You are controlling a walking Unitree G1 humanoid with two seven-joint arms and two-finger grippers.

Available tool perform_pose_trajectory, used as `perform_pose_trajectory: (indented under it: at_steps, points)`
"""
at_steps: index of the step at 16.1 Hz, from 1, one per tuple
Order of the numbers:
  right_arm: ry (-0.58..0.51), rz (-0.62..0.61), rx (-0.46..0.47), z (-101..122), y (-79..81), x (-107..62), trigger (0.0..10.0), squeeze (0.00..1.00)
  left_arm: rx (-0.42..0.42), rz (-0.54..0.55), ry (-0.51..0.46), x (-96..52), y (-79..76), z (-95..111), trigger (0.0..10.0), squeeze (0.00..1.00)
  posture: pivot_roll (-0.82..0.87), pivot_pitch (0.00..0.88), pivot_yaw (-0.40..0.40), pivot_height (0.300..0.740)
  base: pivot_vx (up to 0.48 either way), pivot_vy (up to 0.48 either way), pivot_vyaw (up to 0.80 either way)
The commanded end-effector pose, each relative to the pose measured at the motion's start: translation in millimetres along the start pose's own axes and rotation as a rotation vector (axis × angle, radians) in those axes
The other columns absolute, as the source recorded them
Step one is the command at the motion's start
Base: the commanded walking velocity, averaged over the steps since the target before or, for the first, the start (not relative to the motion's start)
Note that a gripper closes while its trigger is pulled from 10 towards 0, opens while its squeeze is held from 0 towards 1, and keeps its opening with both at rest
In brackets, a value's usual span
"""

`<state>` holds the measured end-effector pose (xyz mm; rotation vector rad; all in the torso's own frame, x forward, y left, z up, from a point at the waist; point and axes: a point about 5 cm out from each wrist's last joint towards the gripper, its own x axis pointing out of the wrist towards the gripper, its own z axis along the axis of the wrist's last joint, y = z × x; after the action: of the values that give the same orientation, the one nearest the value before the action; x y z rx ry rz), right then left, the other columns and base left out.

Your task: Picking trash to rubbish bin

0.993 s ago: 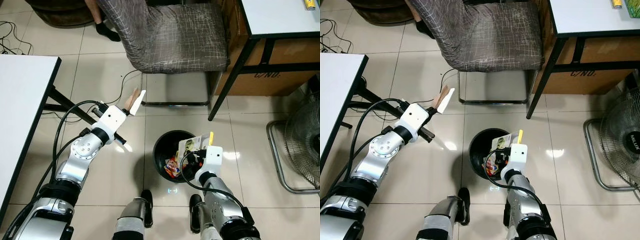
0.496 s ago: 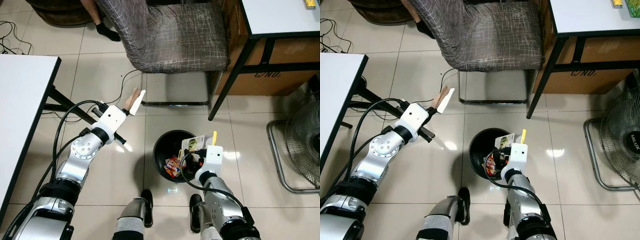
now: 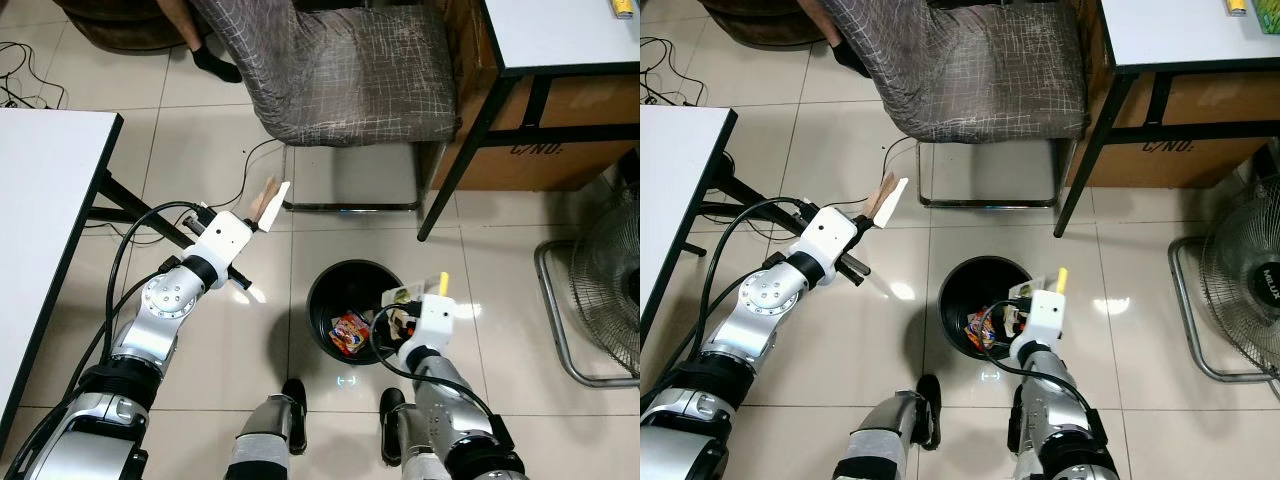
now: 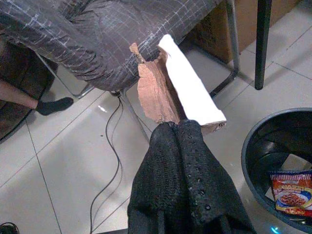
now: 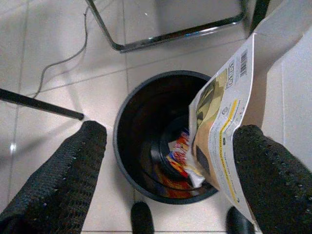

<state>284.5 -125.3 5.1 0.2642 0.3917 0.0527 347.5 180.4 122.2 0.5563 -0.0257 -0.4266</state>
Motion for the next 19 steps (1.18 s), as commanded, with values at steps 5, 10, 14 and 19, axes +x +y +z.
perform_pose_trajectory:
  at_steps: [5,10,14,19]
  points:
    - [0.049,-0.011,-0.054,-11,-7.5,-4.0,10.0,1.00,0.005,-0.009,0.045,-5.1,-0.5,-11,10.0,0.00,0.28,0.386,0.125,0.740,0.000,0.000,0.00]
    - [0.023,-0.043,-0.328,-9,-10.8,-4.7,10.0,1.00,0.009,-0.007,0.044,-5.6,0.6,-10,10.0,0.00,0.28,0.391,0.129,0.740,0.000,0.000,0.00]
    - [-0.013,-0.059,-0.479,-3,-16.2,-4.0,10.0,1.00,0.014,-0.007,0.048,-7.8,2.3,-12,10.0,0.00,0.29,0.399,0.133,0.740,0.000,0.000,0.00]
    - [-0.013,-0.071,-0.515,-5,-16.3,-4.5,10.0,1.00,0.018,-0.008,0.052,-9.8,3.7,-13,10.0,0.00,0.30,0.405,0.137,0.740,0.000,0.000,0.00]
